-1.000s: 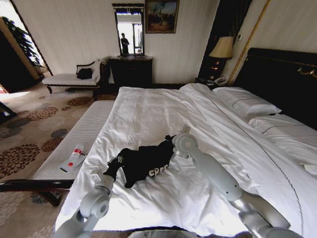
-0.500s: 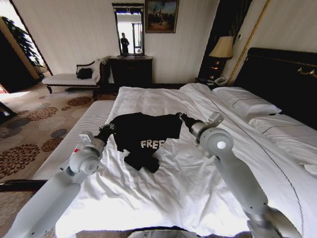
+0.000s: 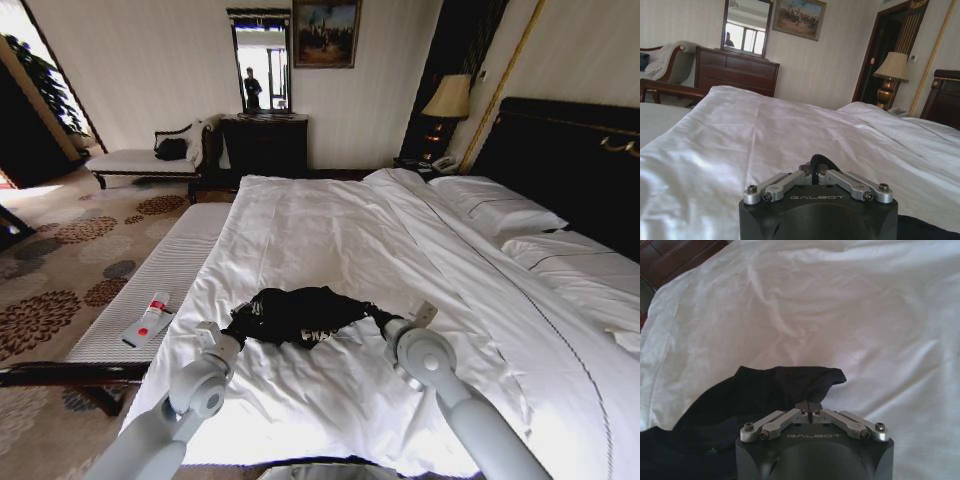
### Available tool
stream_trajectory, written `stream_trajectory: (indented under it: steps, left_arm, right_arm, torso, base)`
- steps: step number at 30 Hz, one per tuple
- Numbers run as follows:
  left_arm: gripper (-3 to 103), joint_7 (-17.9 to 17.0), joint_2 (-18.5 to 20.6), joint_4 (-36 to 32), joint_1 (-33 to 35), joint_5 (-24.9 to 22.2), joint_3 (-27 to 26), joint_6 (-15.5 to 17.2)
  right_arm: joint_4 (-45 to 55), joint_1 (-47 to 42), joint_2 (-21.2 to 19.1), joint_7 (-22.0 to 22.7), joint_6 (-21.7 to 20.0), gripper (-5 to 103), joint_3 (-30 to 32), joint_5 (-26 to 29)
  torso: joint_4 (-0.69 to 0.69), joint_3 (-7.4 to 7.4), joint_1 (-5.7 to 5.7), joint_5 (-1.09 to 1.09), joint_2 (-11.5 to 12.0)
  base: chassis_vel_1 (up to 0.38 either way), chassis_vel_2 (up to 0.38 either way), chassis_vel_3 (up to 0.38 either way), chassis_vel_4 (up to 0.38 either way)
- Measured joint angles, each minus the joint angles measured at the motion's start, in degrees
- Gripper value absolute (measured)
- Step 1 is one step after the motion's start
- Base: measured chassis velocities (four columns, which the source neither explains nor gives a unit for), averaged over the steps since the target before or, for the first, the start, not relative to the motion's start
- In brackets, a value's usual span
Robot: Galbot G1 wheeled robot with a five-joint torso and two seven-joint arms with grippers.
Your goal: Fold the clothes on the bed.
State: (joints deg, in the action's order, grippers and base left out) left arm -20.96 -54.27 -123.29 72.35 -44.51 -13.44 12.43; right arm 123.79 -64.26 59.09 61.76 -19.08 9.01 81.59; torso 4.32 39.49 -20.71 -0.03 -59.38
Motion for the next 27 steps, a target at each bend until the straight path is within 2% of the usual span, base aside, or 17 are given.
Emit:
stream_trajectory:
  steps: [6,9,10,11,13,16,18,19,23,24,25,27]
  left_arm:
    - [0,-0.1,2.7,2.6,-3.2,-1.1,0.4,0.0]
    - [0,-0.6,4.0,3.1,-6.3,-2.3,3.2,0.3]
    - [0,-0.8,3.9,2.9,-6.9,-2.7,4.2,0.5]
    - [0,-0.8,3.9,2.9,-6.9,-2.7,4.2,0.5]
    - [0,-1.5,3.3,2.7,-8.0,-4.0,5.8,1.0]
    - [0,-2.3,3.1,3.0,-10.0,-6.1,7.0,1.5]
    - [0,-2.9,3.3,4.2,-14.3,-9.3,8.5,2.2]
    - [0,-2.9,3.3,4.2,-14.3,-9.3,8.5,2.2]
    - [0,-3.1,3.9,6.1,-21.7,-12.8,11.7,2.9]
    - [0,-3.1,3.9,6.6,-23.5,-13.1,12.7,3.0]
    - [0,-3.1,3.9,6.6,-23.5,-13.1,12.7,3.0]
    - [0,-3.1,3.6,7.7,-27.0,-13.3,14.8,3.1]
  right_arm:
    - [-1.8,-1.1,-2.4,1.9,-0.6,0,-3.6,0.2]
    - [-2.4,-1.1,-4.2,1.4,-1.1,-3,-8.5,-3.6]
    - [-2.4,-0.6,-4.5,1.2,-1.4,2,-9.7,-4.9]
    - [-2.4,-0.6,-4.5,1.2,-1.4,2,-9.7,-4.9]
    - [-1.5,1.0,-5.1,1.1,-1.8,13,-11.6,-6.8]
    - [-0.4,2.9,-6.7,0.6,-1.9,19,-12.9,-9.3]
    - [0.9,5.4,-10.2,-1.5,-1.9,29,-14.3,-16.0]
    - [0.9,5.4,-10.2,-1.5,-1.9,29,-14.3,-16.0]
    - [1.2,9.0,-19.6,-7.2,0.2,51,-17.7,-28.1]
    - [1.2,9.6,-21.8,-8.1,0.7,51,-19.0,-30.8]
    - [1.2,9.6,-21.8,-8.1,0.7,51,-19.0,-30.8]
    - [0.6,10.3,-26.2,-11.1,2.8,62,-22.3,-39.1]
  torso:
    - [0.01,0.01,0.00,0.00,0.0]
    - [0.02,0.01,-0.01,0.00,0.0]
    - [0.02,0.01,0.00,0.00,0.0]
    - [0.02,0.01,0.00,0.00,0.0]
    - [0.00,0.01,0.00,0.01,0.0]
    - [-0.02,0.01,0.00,0.01,0.0]
    - [0.00,0.01,-0.01,0.00,0.0]
    - [0.00,0.01,-0.01,0.00,0.0]
    - [0.01,0.02,-0.02,0.01,0.0]
    - [0.02,0.02,-0.02,0.00,0.0]
    - [0.02,0.02,-0.02,0.00,0.0]
    - [0.02,0.02,-0.02,0.00,0.0]
  base:
    - [0.000,0.000,0.000,0.000]
    - [0.000,0.000,0.000,0.000]
    - [0.000,0.000,0.000,0.000]
    - [0.000,0.000,0.000,0.000]
    - [0.000,0.000,0.000,0.000]
    - [0.000,0.000,0.000,0.000]
    - [0.000,0.000,0.000,0.000]
    - [0.000,0.000,0.000,0.000]
    - [0.000,0.000,0.000,0.000]
    - [0.000,0.000,0.000,0.000]
    - [0.000,0.000,0.000,0.000]
    - [0.000,0.000,0.000,0.000]
